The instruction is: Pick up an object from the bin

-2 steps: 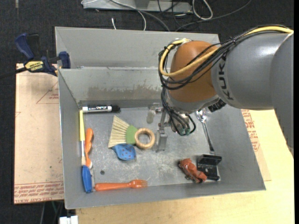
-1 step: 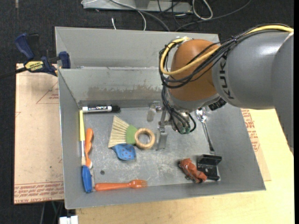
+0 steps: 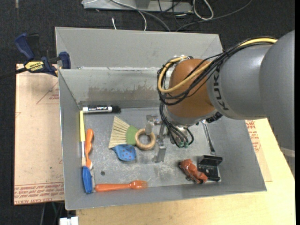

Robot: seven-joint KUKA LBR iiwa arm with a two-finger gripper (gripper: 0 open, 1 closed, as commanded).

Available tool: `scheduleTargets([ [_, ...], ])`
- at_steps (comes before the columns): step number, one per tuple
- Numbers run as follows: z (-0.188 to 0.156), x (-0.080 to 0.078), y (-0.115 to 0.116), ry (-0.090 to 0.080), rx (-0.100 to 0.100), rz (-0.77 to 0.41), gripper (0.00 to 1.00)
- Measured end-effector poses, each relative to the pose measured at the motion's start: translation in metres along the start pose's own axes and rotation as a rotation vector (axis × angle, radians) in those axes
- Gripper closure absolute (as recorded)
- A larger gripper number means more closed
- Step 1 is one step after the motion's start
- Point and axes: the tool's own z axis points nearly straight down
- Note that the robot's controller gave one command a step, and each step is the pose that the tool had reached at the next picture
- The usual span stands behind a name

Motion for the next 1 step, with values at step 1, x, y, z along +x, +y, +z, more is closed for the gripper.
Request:
scheduleTargets([
  [1,0.0262,0.0079,0.0140,0.003,-0.001,-0.008,0.00],
])
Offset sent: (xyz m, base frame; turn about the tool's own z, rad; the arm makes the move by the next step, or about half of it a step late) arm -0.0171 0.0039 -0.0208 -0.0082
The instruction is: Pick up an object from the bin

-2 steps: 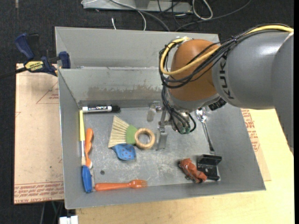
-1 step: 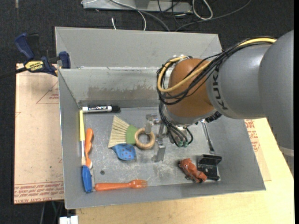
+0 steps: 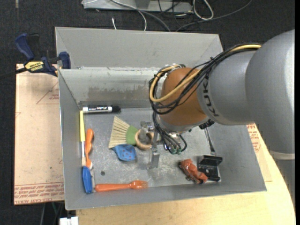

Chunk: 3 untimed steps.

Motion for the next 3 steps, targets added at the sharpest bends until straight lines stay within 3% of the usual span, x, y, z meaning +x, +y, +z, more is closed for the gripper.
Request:
scheduleTargets([
  [1,-0.005,0.009,-0.009,0.006,0.001,0.001,1.00],
  [2,-0.005,0.009,-0.009,0.005,0.001,0.001,1.00],
  [3,-0.055,0.010,0.000,0.009,0.000,-0.015,1.00],
])
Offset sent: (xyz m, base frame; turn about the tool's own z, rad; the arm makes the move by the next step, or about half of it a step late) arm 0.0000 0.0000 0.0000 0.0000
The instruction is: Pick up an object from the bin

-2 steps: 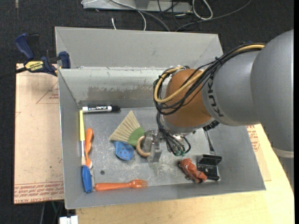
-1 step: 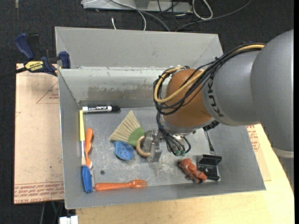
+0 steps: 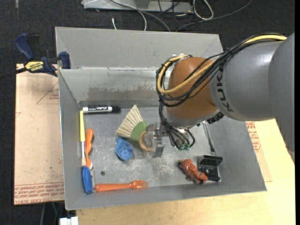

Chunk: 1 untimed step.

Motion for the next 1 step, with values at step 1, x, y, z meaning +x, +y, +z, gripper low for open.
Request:
scheduleTargets([
  [1,0.0018,-0.0260,-0.0053,-0.007,0.000,0.000,1.00],
])
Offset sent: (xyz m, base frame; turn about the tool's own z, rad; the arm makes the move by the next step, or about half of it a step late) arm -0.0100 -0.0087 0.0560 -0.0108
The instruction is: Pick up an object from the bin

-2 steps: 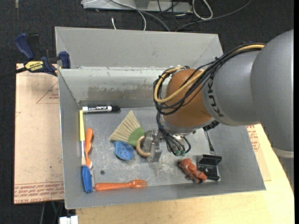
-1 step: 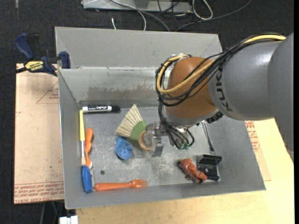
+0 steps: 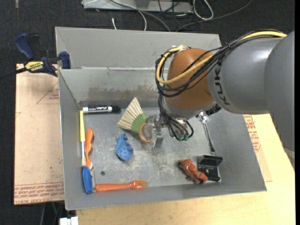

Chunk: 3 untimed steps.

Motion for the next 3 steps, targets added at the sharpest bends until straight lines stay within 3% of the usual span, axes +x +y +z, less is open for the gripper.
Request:
scheduleTargets([
  [1,-0.031,0.025,-0.002,0.010,0.000,-0.006,1.00],
  [2,-0.036,0.017,-0.006,0.002,0.000,-0.013,1.00],
  [3,-0.090,0.020,-0.006,0.010,0.000,-0.008,1.00],
])
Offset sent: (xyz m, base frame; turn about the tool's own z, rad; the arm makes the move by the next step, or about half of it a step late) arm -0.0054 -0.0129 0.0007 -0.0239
